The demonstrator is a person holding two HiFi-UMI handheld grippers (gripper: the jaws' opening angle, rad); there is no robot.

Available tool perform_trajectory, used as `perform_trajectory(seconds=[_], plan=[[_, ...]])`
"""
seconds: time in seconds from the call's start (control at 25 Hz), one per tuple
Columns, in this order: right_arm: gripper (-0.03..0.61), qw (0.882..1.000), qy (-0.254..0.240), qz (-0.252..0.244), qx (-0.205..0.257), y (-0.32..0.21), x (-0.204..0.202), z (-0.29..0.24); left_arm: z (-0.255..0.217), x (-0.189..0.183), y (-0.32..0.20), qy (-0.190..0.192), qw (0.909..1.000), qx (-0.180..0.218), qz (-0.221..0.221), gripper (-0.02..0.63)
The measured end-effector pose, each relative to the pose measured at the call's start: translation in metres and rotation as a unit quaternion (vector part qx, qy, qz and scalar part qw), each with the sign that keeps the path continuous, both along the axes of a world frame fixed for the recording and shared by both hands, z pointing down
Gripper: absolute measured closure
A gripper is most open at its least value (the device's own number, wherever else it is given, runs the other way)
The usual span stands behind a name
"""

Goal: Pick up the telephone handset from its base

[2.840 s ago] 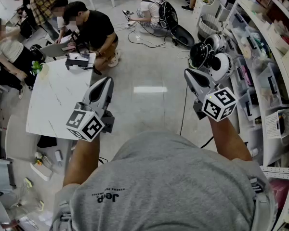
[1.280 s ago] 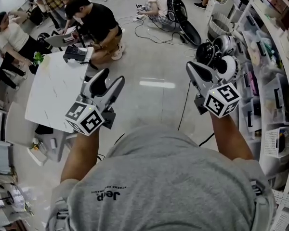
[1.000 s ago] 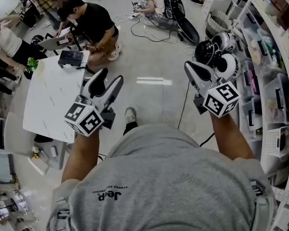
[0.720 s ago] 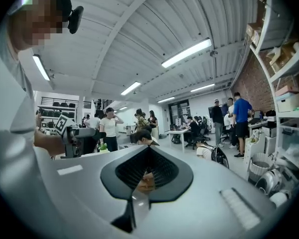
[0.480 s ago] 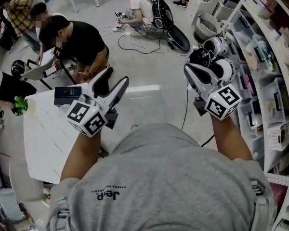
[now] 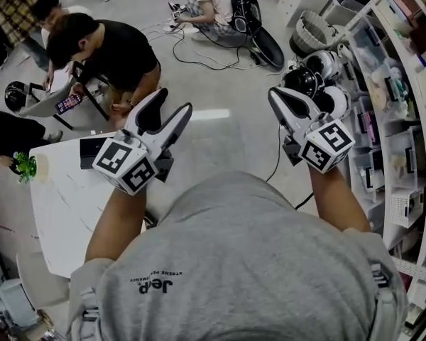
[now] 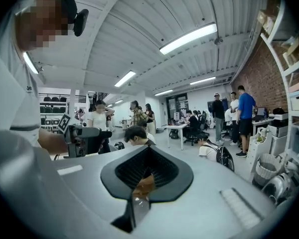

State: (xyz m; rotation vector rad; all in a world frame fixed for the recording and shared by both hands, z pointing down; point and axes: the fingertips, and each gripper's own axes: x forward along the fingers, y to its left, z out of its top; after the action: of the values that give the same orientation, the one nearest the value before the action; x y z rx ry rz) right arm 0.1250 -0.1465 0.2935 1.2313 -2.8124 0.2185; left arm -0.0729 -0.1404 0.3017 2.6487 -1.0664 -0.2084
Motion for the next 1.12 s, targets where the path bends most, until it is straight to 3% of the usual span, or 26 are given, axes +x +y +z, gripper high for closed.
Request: perform_trajectory(seconds=[0.24, 0.44, 0.76, 1.12], plan=[[0.573, 1.0, -0.002, -0.013, -0.012, -0.05, 0.024, 0.023, 0.014, 0.02, -0.043, -0.008, 0.9996, -0.017, -0.019, 0.296], [0.572, 0.998, -0.027, -0.047, -0.021, -0.114, 0.065, 0.04, 0.02, 0.065, -0.09, -0.031, 0.9986, -0.016, -0.039, 0.295], [0.573, 0.994, -0.024, -0.107, -0.026, -0.207, 0.116, 0.045, 0.024, 0.135, -0.167, -0.032, 0.9962, -0.03, -0.075, 0.295], [0.572, 0.991, -0.014, -0.126, -0.032, -0.24, 0.066, 0.055, 0.038, 0.106, -0.201, -0.016, 0.9969, -0.042, -0.064, 0.198]])
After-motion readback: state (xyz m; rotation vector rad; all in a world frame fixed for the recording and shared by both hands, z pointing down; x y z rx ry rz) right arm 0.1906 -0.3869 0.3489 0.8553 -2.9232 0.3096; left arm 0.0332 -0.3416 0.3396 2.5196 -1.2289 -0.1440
